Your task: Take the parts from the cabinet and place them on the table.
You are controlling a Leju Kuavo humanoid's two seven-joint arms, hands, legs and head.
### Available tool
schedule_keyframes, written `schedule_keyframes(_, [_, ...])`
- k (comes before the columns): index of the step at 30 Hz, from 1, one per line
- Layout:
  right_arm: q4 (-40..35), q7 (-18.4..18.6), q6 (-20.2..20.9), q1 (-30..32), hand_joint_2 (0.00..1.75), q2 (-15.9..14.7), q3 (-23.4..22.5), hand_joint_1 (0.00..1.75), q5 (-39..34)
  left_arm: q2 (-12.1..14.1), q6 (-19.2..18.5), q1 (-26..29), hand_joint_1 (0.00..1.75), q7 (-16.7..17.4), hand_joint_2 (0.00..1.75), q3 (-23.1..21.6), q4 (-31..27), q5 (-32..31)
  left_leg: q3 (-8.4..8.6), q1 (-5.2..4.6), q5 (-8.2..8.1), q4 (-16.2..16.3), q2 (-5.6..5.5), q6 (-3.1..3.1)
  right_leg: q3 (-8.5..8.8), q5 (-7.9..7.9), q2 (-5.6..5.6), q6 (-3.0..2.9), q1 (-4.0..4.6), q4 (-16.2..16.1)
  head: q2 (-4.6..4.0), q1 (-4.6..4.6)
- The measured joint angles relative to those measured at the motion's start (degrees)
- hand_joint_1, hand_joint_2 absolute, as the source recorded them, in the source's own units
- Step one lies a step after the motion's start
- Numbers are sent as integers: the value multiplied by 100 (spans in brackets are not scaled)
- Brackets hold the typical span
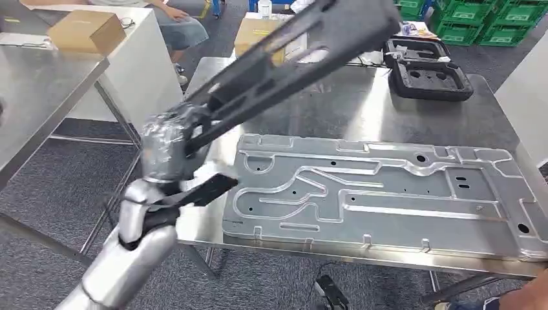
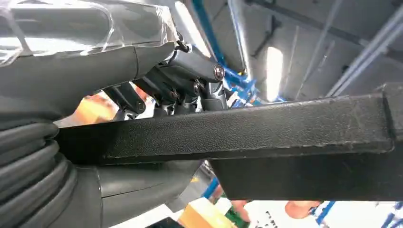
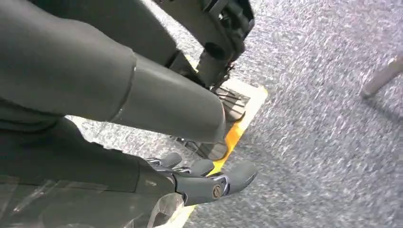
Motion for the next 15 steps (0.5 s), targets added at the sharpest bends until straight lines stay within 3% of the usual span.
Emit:
schedule_keyframes(5, [0, 39, 0, -145, 0, 120, 129, 0, 83, -481, -59, -411, 175, 127, 175, -437, 991, -321, -2, -1, 0, 0, 7, 0, -5, 2, 9, 2, -3, 1, 0, 0])
schedule_keyframes(9, [0, 70, 0, -224, 0, 199, 188, 0, 177, -798, -468, -635, 175, 406, 175, -761, 1585, -813, -6, -2, 0, -4, 6, 0, -8, 1, 8, 2, -3, 1, 0, 0])
schedule_keyframes(15, [0, 107, 2, -273, 0, 291, 291, 0, 201, -1091, -564, -785, 175, 509, 175, -1093, 2216, -966, -6, -1, 0, -8, 9, 0, -13, 1, 11, 2, -3, 1, 0, 0])
